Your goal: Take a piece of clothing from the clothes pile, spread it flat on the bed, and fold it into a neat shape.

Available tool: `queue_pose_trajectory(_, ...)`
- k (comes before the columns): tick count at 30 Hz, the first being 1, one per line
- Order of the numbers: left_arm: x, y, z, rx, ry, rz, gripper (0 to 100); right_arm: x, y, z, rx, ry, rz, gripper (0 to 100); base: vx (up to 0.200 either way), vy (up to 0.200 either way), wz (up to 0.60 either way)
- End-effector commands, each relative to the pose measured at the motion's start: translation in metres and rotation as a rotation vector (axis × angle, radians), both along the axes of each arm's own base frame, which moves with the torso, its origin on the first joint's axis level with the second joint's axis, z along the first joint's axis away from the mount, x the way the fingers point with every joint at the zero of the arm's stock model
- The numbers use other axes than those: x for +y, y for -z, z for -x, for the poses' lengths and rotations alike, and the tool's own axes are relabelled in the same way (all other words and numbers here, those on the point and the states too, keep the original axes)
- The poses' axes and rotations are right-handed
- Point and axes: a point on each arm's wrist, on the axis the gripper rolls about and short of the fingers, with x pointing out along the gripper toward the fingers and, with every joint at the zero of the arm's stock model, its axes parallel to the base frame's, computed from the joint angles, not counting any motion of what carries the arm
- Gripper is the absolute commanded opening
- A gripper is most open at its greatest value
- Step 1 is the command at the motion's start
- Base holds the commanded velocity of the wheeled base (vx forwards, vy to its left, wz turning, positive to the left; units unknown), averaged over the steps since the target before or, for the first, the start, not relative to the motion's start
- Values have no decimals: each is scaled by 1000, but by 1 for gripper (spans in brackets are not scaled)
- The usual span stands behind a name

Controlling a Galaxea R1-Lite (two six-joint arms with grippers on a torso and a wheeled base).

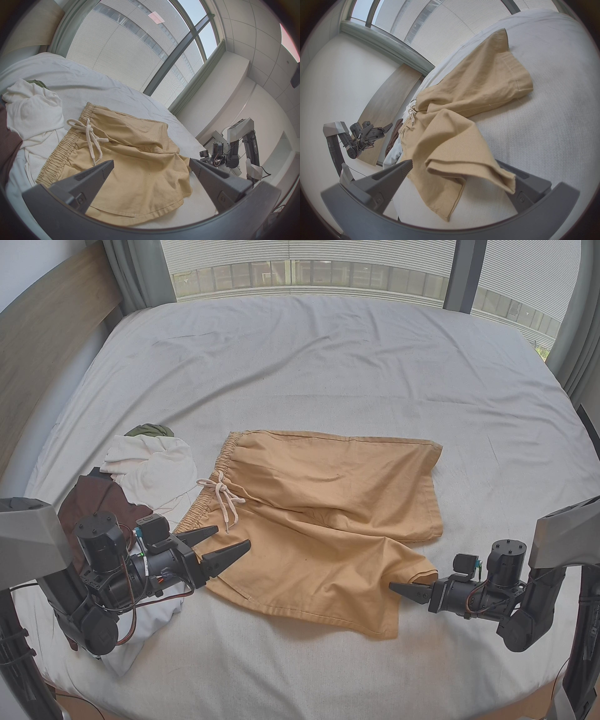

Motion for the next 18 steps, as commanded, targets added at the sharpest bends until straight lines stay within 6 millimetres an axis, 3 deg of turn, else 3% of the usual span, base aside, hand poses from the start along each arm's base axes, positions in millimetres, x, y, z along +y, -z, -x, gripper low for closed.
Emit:
queue_pose_trajectory(1,0,0,0,-1,0,1,100,2,6,3,26,-7,4,100,0,0,0)
queue_pose_trajectory(12,0,0,0,0,0,1,100,4,0,8,21,-20,0,100,0,0,0)
queue_pose_trajectory(18,0,0,0,2,0,0,100,5,-8,-1,-8,-7,-31,100,0,0,0)
